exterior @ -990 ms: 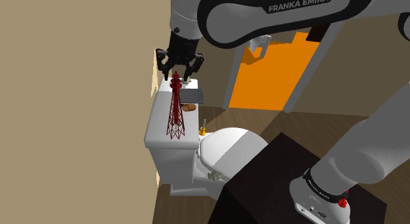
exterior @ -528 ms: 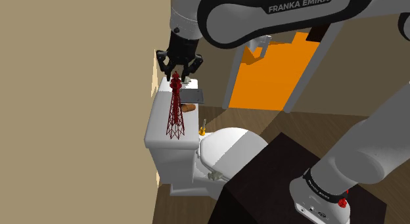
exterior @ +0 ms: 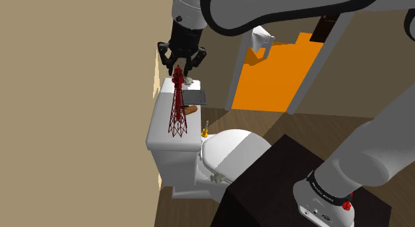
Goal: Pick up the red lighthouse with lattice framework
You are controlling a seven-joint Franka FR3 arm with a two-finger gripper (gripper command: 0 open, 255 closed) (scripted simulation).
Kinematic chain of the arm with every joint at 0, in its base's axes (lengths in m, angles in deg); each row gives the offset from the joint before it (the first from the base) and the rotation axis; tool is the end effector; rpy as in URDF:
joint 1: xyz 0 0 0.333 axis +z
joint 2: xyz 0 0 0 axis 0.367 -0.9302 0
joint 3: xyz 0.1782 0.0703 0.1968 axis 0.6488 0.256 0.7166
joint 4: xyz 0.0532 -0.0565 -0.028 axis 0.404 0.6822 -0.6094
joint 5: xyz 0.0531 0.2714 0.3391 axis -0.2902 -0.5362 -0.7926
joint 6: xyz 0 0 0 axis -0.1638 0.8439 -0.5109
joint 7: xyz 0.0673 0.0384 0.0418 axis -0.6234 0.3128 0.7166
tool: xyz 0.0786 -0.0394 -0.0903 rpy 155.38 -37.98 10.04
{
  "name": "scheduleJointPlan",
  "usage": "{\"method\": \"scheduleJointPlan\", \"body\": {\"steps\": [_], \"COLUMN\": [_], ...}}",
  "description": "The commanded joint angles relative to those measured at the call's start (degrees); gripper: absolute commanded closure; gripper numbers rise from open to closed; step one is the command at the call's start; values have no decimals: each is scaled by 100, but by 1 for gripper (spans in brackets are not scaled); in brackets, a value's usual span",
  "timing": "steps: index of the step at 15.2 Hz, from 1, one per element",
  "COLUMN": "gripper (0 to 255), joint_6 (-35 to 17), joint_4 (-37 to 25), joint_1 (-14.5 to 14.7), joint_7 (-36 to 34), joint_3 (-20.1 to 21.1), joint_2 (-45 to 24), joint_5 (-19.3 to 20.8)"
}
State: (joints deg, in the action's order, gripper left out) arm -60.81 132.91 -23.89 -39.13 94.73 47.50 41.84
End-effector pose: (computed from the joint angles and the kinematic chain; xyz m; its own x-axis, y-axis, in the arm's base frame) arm 0.5326 0.3210 0.4900 0.8785 -0.4078 0.2490 -0.3909 -0.9131 -0.1161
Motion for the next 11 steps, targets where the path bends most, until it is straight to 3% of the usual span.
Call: {"method": "scheduleJointPlan", "body": {"steps": [1,11], "gripper": [255,255], "joint_6": [174,808], "joint_4": [-170,-854], "joint_1": [4,9], "joint_7": [17,75], "joint_3": [3,15], "joint_2": [6,-51], "joint_5": [-13,-6]}}
